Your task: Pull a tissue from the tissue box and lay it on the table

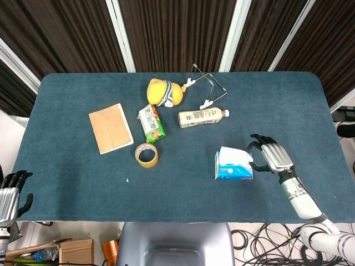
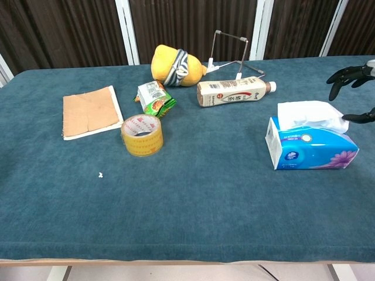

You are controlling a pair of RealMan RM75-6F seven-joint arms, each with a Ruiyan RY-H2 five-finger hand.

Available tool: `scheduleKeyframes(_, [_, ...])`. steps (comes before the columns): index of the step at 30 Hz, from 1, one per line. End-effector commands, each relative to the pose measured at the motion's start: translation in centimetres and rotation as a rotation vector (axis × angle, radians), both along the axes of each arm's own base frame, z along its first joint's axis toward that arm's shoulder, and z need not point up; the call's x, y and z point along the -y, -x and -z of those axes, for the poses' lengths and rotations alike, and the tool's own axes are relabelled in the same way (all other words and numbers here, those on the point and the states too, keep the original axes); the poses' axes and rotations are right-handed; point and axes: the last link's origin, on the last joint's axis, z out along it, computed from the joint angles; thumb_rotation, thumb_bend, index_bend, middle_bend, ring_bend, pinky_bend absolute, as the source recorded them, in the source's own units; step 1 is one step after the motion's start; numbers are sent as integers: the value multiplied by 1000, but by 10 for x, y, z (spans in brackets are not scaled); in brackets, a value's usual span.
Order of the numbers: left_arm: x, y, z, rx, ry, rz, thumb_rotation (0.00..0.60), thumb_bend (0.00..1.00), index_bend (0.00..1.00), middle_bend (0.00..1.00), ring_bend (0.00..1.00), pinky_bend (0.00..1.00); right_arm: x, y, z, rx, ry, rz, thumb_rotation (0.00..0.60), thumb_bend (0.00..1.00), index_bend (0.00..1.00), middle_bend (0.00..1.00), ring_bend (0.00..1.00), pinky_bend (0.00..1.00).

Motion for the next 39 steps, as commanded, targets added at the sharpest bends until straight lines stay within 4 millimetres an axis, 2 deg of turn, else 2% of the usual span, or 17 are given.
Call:
scheduleKeyframes(1, [0,0,1,0,4,-1,600,449,272,210,192,425,0,-1,1,6,1,-1,600,222,388,124,128,168])
scheduleKeyframes(24, [-1,-1,3,6,18,3,600,448,272,211,193,425,1,-4,15,51,-63,3,600,226,417,125,127,168])
scheduleKeyframes(32, [-1,-2,4,7,20,3,600,448,273,211,193,425,1,-3,19,61,-72,-3,600,356,497,128,128,167])
scheduleKeyframes(39, [-1,-2,4,8,23,3,600,447,272,211,193,425,2,-2,20,59,-60,-3,600,483,589,175,128,168])
